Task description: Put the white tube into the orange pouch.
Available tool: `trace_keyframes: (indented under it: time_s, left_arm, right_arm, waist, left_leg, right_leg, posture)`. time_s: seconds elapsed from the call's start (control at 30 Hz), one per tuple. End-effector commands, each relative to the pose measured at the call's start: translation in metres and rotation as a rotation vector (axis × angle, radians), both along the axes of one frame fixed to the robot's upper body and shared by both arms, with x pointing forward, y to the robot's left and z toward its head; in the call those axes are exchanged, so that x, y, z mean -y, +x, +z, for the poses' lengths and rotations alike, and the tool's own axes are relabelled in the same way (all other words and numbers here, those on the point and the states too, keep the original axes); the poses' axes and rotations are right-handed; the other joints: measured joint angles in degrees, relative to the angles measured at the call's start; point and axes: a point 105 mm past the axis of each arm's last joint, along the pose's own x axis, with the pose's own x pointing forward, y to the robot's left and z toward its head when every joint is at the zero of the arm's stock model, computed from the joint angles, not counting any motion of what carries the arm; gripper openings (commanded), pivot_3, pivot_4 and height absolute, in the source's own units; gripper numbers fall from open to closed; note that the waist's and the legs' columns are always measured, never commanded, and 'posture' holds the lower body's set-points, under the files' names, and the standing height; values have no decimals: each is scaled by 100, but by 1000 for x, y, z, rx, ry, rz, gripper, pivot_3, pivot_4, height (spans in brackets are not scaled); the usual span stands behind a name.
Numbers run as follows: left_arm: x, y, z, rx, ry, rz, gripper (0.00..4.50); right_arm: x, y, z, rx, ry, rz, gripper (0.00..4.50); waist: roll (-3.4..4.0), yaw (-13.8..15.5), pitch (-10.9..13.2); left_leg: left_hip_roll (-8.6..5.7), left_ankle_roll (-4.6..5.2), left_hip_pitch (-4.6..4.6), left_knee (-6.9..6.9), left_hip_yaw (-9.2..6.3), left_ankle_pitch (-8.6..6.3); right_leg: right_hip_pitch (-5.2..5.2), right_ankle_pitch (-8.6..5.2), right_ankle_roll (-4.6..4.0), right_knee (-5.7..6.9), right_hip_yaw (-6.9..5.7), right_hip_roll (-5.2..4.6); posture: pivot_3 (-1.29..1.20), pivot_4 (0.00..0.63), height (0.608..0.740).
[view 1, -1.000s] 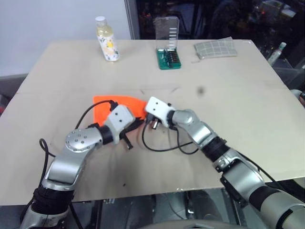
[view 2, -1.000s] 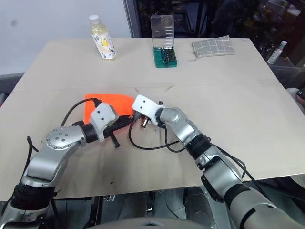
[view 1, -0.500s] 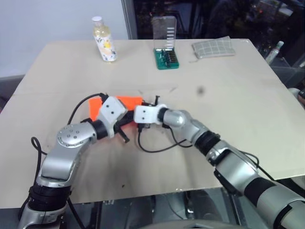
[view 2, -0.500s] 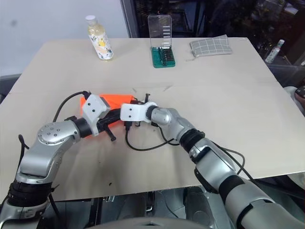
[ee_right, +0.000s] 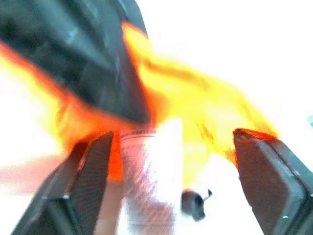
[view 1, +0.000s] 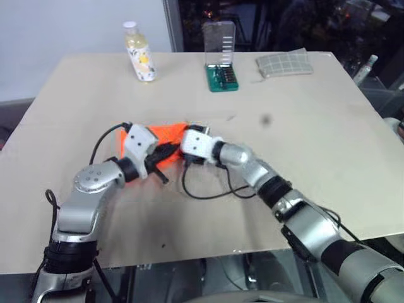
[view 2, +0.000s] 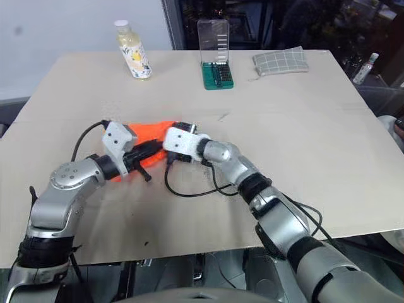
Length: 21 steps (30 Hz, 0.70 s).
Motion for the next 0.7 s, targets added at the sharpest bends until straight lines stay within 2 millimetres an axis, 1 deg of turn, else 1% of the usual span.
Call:
trace_keyframes:
  time_s: [0.03,0.17,0.23,0.3,0.4,0.5,0.53,0.57,0.63,0.67,0.7]
  left_arm:
    - [-2,6,17,58,-38,-30,0]
    - [1,14,33,56,-156,-68,0]
    - [0,15,39,42,-211,-93,0]
    - [-2,18,41,42,-206,-99,0]
    - [-2,20,40,35,-187,-115,0]
    - [-1,22,39,38,-177,-126,0]
    - [0,22,38,40,-172,-131,0]
    - [1,21,38,43,-165,-136,0]
    - [5,19,37,46,-157,-147,0]
    - [7,18,37,46,-158,-149,0]
    - [10,15,34,44,-135,-160,0]
  right_arm:
    - [13,-13,28,-77,102,28,3872]
    - [34,-17,42,-144,192,-65,3872]
    - [40,-16,43,-182,218,-113,3872]
    - [47,-10,32,-162,150,-180,3872]
    - [48,-3,12,-190,88,-244,3872]
    - [49,4,-3,-186,31,-293,3872]
    - [51,7,-5,-193,36,-318,3354]
    - [53,10,-7,-202,44,-339,3062]
    - [55,13,-7,-190,45,-354,2229]
    - [55,14,-7,-179,40,-357,1666]
    - [55,14,-8,-166,18,-349,1231]
  waist:
    - [0,-3,0]
    - [-1,-31,-1]
    - [-2,-35,-1]
    - [-2,-38,-1]
    - [-3,-38,-2]
    - [-3,-41,-1]
    - [-2,-42,-1]
    - [-3,-41,-1]
    - [-3,-38,-1]
    - [-2,-38,-1]
    - [-3,-38,-1]
  left_leg:
    - [-3,1,0,0,1,0]
    - [2,0,4,3,0,1]
    - [3,0,5,3,-4,1]
    - [3,0,6,3,-1,1]
    - [-2,0,4,3,1,1]
    - [-2,0,3,3,2,1]
    - [-1,0,2,2,2,1]
    - [-1,0,2,2,1,1]
    - [-1,0,1,2,1,1]
    - [-1,0,1,2,1,1]
    - [-2,0,1,2,1,1]
  right_leg:
    - [0,0,0,1,1,-2]
    - [-2,0,0,8,-1,4]
    - [-1,0,0,9,-2,7]
    - [-1,0,1,8,0,6]
    - [-1,0,1,4,0,3]
    - [-2,0,1,4,1,3]
    - [-2,0,1,4,1,4]
    - [-2,0,0,4,1,4]
    - [-2,0,1,4,1,3]
    - [-2,0,1,3,1,3]
    - [-2,0,1,3,1,3]
  posture:
    - [0,150,740]
    - [0,150,740]
    - [0,150,740]
    - [0,150,740]
    - [0,150,740]
    - [0,150,740]
    - [0,150,740]
    - [0,150,740]
    - [0,150,740]
    - [0,150,740]
    - [0,150,740]
